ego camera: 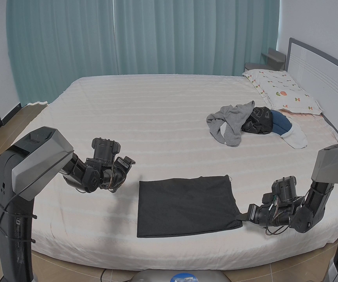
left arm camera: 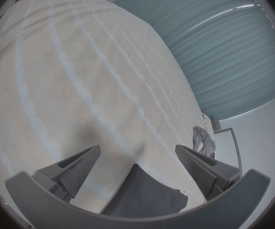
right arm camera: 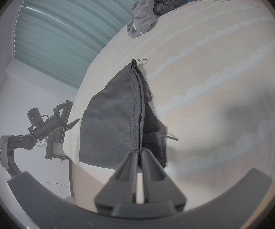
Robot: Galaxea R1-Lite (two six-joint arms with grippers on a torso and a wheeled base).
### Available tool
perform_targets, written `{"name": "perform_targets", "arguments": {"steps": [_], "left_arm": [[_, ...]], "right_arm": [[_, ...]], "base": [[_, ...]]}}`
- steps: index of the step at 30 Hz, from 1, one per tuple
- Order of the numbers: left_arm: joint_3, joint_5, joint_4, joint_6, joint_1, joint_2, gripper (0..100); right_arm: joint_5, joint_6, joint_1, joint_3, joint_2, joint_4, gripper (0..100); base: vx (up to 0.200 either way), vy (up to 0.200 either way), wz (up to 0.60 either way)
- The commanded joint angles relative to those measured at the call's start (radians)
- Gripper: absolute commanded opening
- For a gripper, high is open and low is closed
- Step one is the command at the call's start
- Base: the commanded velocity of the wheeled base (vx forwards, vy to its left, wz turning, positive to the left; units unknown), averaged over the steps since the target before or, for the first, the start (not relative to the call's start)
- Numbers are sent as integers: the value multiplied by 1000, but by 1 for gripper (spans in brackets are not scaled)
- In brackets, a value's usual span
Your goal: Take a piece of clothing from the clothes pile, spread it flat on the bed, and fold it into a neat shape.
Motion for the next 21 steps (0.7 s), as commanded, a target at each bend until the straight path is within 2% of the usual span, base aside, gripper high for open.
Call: {"name": "perform_targets", "arguments": {"steps": [1,6,12,16,17,21], "left_arm": [[0,1,-1,0,1,0,100],[0,1,-1,-2,1,0,100],[0,1,-1,-2,1,0,100],[0,1,-1,-2,1,0,100],[0,1,-1,-2,1,0,100],[0,1,-1,-2,1,0,100]], "right_arm": [[3,0,-22,-34,7,-2,100],[2,19,-51,-171,25,9,100],[-12,118,-60,-433,128,104,100],[-55,127,-46,-541,180,133,100],[-89,129,-34,-597,212,141,100],[-112,131,-29,-650,262,139,100]], "base": [[0,0,0],[0,0,0],[0,0,0],[0,0,0],[0,0,0],[0,0,0]]}}
